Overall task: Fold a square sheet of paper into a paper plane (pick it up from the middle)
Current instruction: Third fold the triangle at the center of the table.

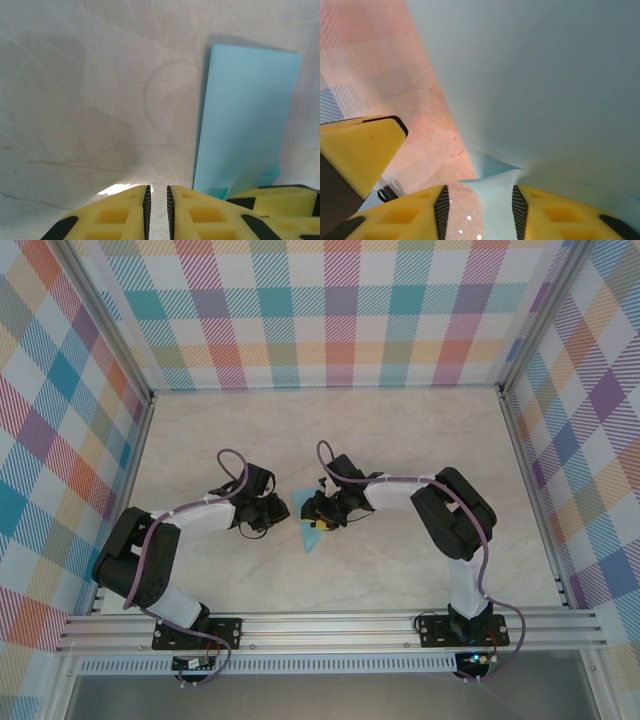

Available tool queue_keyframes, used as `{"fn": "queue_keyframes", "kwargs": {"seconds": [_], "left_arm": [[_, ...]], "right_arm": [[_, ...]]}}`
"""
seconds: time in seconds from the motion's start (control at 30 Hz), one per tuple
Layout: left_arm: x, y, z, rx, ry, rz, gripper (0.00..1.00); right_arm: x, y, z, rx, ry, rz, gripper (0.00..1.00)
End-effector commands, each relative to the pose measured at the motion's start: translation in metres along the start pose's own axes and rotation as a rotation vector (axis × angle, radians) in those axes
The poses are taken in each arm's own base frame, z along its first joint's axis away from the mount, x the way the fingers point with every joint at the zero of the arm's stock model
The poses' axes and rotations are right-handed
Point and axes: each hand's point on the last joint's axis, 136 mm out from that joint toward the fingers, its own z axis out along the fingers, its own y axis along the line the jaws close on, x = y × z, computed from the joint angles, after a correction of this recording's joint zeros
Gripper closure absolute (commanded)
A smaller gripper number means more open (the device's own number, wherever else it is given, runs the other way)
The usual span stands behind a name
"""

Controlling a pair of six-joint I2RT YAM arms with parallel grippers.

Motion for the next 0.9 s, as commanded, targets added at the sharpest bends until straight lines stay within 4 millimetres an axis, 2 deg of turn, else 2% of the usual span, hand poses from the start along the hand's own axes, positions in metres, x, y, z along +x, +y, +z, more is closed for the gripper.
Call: {"fn": "queue_keyframes", "kwargs": {"seconds": [0.0, 0.13, 0.23, 0.43, 0.87], "left_arm": [[0.004, -0.02, -0.009, 0.108, 0.015, 0.022, 0.82], [0.013, -0.032, -0.009, 0.163, 0.05, 0.045, 0.84], [0.019, -0.042, -0.007, 0.194, 0.074, 0.073, 0.85], [0.028, -0.049, 0.002, 0.192, 0.104, 0.099, 0.89], [0.04, -0.045, 0.023, 0.133, 0.151, 0.115, 0.92]], "right_arm": [[0.016, -0.056, 0.015, 0.164, 0.035, 0.075, 0.73], [0.018, -0.063, 0.016, 0.183, 0.039, 0.08, 0.88], [0.019, -0.066, 0.016, 0.198, 0.039, 0.079, 0.93], [0.02, -0.07, 0.015, 0.213, 0.037, 0.082, 0.97], [0.018, -0.067, 0.014, 0.209, 0.03, 0.082, 0.98]]}}
